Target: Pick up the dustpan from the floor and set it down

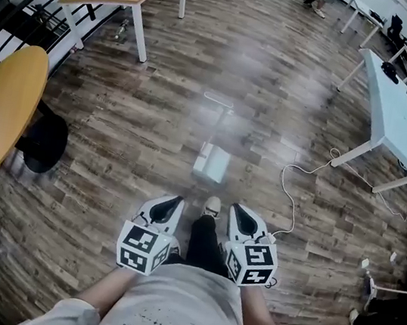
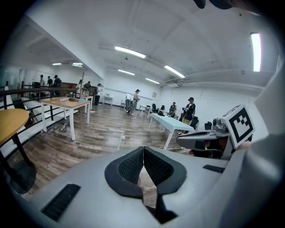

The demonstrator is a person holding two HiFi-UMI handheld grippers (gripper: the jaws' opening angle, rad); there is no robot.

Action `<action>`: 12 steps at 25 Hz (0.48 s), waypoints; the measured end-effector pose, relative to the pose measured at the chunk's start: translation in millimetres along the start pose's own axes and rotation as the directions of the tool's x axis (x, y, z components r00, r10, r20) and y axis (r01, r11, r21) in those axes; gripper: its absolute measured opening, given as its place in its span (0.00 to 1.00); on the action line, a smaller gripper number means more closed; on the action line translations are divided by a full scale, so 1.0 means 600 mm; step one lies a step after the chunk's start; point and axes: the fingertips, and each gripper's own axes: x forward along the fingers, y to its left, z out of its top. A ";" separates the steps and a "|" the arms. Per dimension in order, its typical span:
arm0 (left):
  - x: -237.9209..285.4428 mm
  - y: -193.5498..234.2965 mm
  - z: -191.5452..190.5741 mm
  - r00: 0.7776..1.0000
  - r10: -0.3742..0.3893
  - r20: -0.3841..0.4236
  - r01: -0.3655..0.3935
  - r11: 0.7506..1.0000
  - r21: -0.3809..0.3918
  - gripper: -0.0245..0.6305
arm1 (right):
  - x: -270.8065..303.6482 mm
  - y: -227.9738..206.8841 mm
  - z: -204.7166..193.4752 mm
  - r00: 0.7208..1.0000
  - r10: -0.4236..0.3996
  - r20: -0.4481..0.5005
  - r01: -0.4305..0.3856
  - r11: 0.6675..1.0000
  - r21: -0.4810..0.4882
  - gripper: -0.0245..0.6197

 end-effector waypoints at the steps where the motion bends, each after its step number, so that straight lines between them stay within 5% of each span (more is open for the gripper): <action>1: 0.007 0.003 0.004 1.000 0.003 0.002 -0.003 1.000 -0.001 0.07 | 0.008 -0.008 0.002 1.000 0.000 0.001 0.000 1.000 0.006 0.08; 12: 0.167 0.079 0.091 0.997 0.078 0.013 -0.077 0.996 -0.032 0.07 | 0.180 -0.139 0.097 0.998 0.064 0.020 -0.064 0.998 -0.003 0.08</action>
